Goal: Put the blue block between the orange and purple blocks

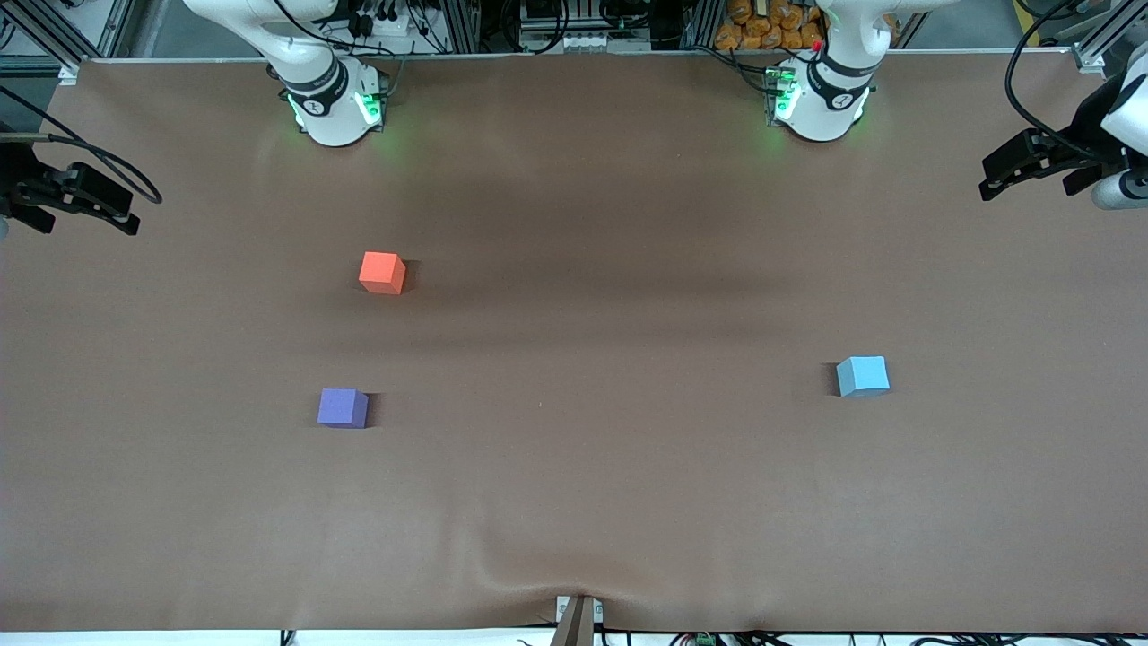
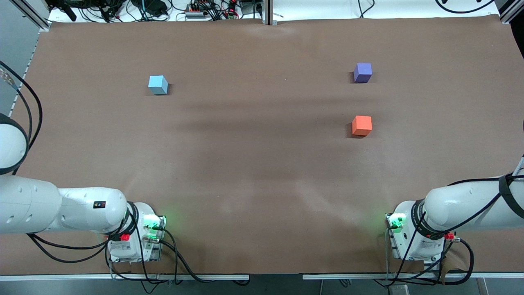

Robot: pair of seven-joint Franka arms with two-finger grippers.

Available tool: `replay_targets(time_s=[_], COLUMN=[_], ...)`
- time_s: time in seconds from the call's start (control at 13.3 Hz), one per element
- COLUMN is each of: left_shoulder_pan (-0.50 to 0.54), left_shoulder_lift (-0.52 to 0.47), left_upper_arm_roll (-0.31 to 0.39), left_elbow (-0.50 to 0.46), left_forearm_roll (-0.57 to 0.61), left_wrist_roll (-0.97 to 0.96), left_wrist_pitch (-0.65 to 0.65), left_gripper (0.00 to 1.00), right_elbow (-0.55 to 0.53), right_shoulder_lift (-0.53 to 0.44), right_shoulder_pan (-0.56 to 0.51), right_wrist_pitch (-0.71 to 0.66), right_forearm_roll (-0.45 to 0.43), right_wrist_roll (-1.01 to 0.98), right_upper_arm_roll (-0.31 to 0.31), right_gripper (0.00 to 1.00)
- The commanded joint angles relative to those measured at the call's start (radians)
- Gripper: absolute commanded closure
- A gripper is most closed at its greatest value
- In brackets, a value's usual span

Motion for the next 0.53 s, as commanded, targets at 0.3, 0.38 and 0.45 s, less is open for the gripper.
replay_targets(time_s=[0.3, 0.38, 0.45], left_shoulder_pan=[0.006, 0.006, 0.006], left_shoulder_lift=[-0.014, -0.017, -0.017], left_upper_arm_roll=[0.011, 0.011, 0.013], left_elbow=[0.007, 0.007, 0.009], left_forearm_roll=[-0.007, -0.005, -0.005], left_wrist_roll=[-0.014, -0.014, -0.015], left_wrist_pitch=[-0.026, -0.028, -0.04], left_gripper=[0.0, 0.0, 0.0], right_elbow=[0.011, 0.011, 0.011], right_shoulder_lift=[0.004, 0.004, 0.004], right_shoulder_pan=[-0.014, -0.014, -0.014], right_wrist_pitch=[-0.008, -0.008, -0.008], right_forearm_roll=[0.01, 0.01, 0.01], right_wrist_roll=[-0.011, -0.011, -0.011], right_upper_arm_roll=[0.007, 0.009, 0.009], right_gripper=[0.0, 0.0, 0.0])
